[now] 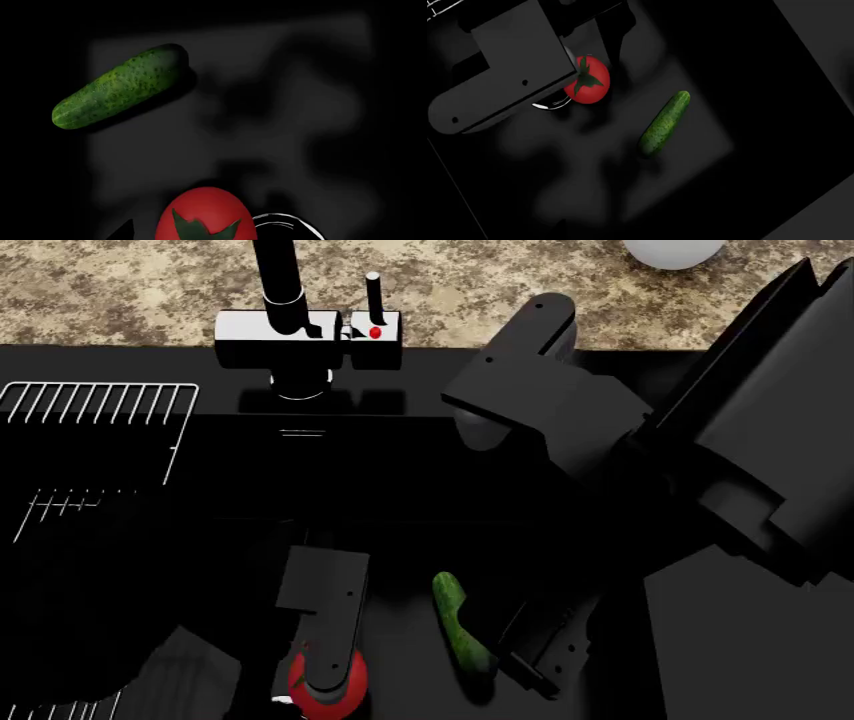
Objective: Pick the vegetables from the sink and place them on the cutting board.
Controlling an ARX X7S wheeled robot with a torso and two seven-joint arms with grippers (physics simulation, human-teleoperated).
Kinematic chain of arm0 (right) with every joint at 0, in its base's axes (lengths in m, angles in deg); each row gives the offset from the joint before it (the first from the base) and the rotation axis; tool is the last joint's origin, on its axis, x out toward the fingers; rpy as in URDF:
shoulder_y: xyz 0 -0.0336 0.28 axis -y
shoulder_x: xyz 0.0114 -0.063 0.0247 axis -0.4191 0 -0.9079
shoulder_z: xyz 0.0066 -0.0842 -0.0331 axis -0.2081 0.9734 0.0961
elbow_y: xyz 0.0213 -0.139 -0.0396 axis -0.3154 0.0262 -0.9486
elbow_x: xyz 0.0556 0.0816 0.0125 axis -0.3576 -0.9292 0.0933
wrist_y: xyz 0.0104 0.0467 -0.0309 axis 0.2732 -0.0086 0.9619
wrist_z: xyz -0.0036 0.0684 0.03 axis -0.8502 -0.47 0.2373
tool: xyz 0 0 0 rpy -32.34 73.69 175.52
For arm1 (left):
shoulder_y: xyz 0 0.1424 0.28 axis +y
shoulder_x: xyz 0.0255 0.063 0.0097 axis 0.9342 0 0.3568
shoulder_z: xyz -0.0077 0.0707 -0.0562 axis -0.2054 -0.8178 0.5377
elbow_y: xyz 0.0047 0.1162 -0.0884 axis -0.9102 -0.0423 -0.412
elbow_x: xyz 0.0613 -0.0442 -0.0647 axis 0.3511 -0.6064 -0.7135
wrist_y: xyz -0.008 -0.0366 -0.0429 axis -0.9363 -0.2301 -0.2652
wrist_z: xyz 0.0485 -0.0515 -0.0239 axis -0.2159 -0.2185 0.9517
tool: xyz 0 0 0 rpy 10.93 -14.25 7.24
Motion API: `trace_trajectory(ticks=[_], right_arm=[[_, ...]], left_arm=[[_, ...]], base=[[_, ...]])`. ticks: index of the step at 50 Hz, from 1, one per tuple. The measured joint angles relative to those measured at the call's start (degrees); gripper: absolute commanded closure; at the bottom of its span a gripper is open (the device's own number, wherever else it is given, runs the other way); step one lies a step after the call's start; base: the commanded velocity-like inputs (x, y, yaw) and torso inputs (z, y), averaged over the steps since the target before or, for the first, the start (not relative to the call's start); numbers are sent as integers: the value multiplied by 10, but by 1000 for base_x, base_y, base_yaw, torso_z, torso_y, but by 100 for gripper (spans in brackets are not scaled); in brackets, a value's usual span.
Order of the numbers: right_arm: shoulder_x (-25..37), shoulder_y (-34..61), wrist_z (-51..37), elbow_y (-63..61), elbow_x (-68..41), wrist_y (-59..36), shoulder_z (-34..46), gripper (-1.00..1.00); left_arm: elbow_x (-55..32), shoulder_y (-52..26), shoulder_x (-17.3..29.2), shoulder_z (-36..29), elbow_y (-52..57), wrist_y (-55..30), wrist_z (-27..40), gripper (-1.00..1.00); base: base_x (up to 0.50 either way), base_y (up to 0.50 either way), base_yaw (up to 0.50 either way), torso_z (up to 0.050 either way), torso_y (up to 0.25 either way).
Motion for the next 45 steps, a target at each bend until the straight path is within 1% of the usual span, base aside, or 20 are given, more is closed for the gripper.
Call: trace_trajectory(ticks=[9, 10, 17, 22, 30, 40, 45], right_arm=[[6, -10, -15, -5, -15, 3, -2, -100], [7, -10, -16, -5, -16, 3, -3, -100], [11, -14, -25, -7, -23, 8, -2, -100], [13, -15, -32, -9, -27, 13, -3, -100], [18, -15, -56, -18, -34, 16, -12, -100], [12, -6, -86, -10, -20, 21, -6, -100], [8, -5, -95, -6, -16, 23, -2, -100]], left_arm=[[11, 5, -52, -16, -134, 75, 13, -100], [12, 6, -55, -18, -145, 82, 15, 100], [4, 3, -62, -24, -193, 151, 28, 100], [-4, 11, -42, -20, -171, 173, 47, 100], [-29, 23, 14, 42, -40, 151, 104, 100], [-81, 35, 115, 127, 167, 87, 156, 100], [-98, 50, 158, 173, 250, 76, 199, 100]], base=[[29, 0, 0, 0, 0], [29, 0, 0, 0, 0], [31, 0, 0, 0, -2], [32, 0, -1, 0, -2], [31, 0, 0, 0, 0], [30, 0, 0, 0, 0], [32, 0, 0, 0, 0]])
